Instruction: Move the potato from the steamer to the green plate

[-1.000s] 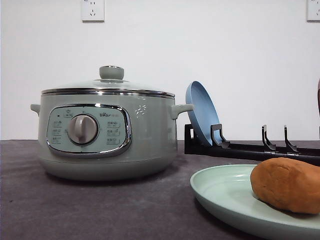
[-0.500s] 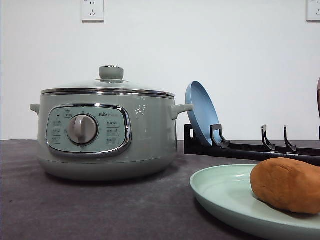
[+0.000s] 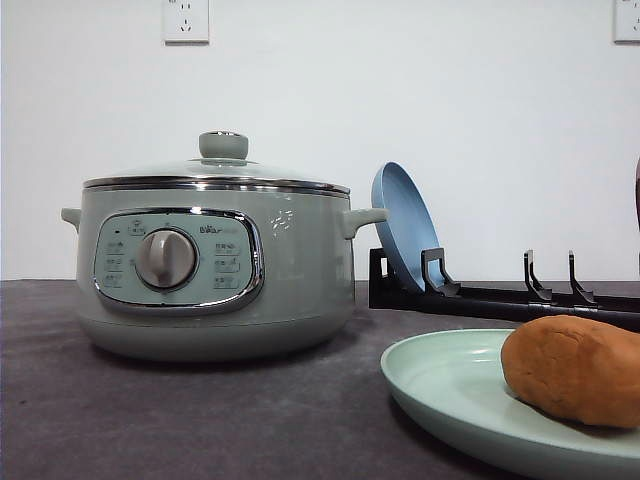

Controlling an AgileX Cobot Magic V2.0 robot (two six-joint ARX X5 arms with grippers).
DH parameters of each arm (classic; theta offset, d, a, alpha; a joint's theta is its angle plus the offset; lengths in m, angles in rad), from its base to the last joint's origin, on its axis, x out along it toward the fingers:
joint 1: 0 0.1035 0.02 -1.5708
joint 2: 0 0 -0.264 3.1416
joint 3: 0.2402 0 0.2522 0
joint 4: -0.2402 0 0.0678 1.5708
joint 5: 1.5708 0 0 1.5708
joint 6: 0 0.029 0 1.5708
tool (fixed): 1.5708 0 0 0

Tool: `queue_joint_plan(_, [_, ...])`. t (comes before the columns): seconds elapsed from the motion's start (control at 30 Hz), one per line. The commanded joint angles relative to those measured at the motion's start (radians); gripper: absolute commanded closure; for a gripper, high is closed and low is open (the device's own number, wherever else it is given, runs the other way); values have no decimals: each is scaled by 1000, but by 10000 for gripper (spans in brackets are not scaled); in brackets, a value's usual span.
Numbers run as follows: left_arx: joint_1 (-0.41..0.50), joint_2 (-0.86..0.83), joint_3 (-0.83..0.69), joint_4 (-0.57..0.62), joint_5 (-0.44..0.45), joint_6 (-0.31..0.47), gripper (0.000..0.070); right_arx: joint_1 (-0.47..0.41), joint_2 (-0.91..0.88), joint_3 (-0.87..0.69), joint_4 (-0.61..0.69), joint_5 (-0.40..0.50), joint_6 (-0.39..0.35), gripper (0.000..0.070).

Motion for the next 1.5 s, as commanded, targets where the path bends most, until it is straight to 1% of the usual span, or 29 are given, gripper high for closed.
queue_joint_plan(0.0, [0,0,-21,11,-6,-3,683,5,3,10,13,3,-7,678])
queue_joint_plan(0.47, [0,0,-21,11,-6,-3,683,-1,3,10,12,5,-8,678])
queue_joint_plan(0.53, [0,0,-21,11,-6,-3,683,-37,3,6,14,5,-8,679])
queue_joint_plan(0.6, [0,0,-21,11,-6,-3,683,-101,2,-18,42,2,-8,679])
queue_joint_plan(0.7, [0,0,-21,12,-6,-3,683,-231,-26,-117,171,3,-8,679])
queue_joint_plan(0.83, [0,0,-21,12,-6,-3,683,-393,-94,-325,374,2,-4,678])
queue_joint_plan(0.97, [0,0,-21,12,-6,-3,683,-482,-176,-540,536,-5,-4,679])
queue_joint_plan(1.07, [0,0,-21,12,-6,-3,683,-504,-243,-704,646,-30,-21,679])
queue_joint_plan(1.13, [0,0,-21,12,-6,-3,683,-505,-293,-812,725,-37,-40,679])
queue_joint_plan(1.2, [0,0,-21,12,-6,-3,683,-504,-343,-903,785,-50,-42,679])
queue_joint_plan(1.27, [0,0,-21,12,-6,-3,683,-504,-391,-978,827,-51,-44,679])
queue_joint_plan(1.37, [0,0,-21,12,-6,-3,683,-504,-455,-1063,867,-50,-69,679])
queue_joint_plan(1.47, [0,0,-21,12,-6,-3,683,-504,-496,-1115,878,-51,-85,679])
